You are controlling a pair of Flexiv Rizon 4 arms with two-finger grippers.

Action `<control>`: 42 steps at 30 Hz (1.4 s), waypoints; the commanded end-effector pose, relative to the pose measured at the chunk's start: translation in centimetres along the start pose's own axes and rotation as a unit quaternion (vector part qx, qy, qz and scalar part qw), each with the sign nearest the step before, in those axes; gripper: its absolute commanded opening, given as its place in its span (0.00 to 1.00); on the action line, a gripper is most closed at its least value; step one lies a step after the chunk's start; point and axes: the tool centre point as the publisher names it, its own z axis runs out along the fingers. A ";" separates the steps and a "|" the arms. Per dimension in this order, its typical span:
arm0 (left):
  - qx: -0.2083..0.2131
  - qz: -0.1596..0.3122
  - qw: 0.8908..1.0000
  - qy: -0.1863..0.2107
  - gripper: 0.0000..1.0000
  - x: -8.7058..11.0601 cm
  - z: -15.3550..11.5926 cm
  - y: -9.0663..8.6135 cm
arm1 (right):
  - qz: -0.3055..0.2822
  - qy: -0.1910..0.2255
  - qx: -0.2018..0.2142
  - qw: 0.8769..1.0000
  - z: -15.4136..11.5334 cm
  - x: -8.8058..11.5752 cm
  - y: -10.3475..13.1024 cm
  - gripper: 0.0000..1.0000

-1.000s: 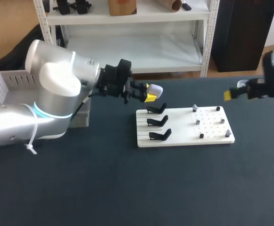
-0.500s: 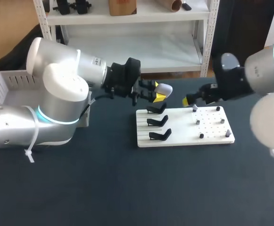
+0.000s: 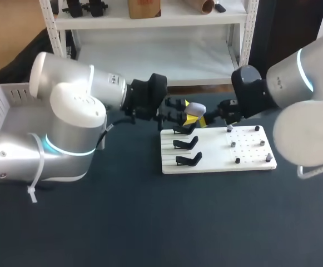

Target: Pick up each earbud case from the left stands, insert the matching earbuds, close the lid, and place the case in the box.

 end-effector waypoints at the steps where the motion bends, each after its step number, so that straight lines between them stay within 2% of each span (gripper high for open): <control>1: -0.003 0.001 1.000 -0.002 0.00 0.1 -0.1 -0.5 | 0.001 0.002 -0.002 1.000 0.2 -0.5 -0.1 1.00; 20: 0.014 -0.002 1.000 -0.006 0.00 0.4 0.5 -1.8 | -0.007 0.000 0.008 1.000 -0.1 -2.0 -0.6 1.00; 24: 0.006 -0.024 0.999 -0.035 0.00 0.7 -0.4 -1.7 | -0.019 -0.014 0.018 1.000 -1.4 -2.2 -0.4 1.00; 29: 0.001 -0.059 0.995 -0.081 0.00 0.5 -2.1 -1.2 | -0.042 -0.019 0.071 0.996 -3.8 -1.3 -1.1 1.00; 35: -0.003 -0.090 0.986 -0.137 0.00 -0.3 -4.5 -0.7 | -0.045 0.005 0.129 0.991 -5.8 0.7 -2.4 1.00; 36: 0.004 -0.075 0.989 -0.125 0.00 -0.7 -4.8 -0.7 | -0.040 0.004 0.130 0.991 -6.1 1.1 -2.7 1.00; 42: 0.004 -0.075 0.989 -0.125 0.00 -0.7 -4.8 -0.7 | -0.021 0.012 0.153 0.988 -7.1 2.9 -4.4 1.00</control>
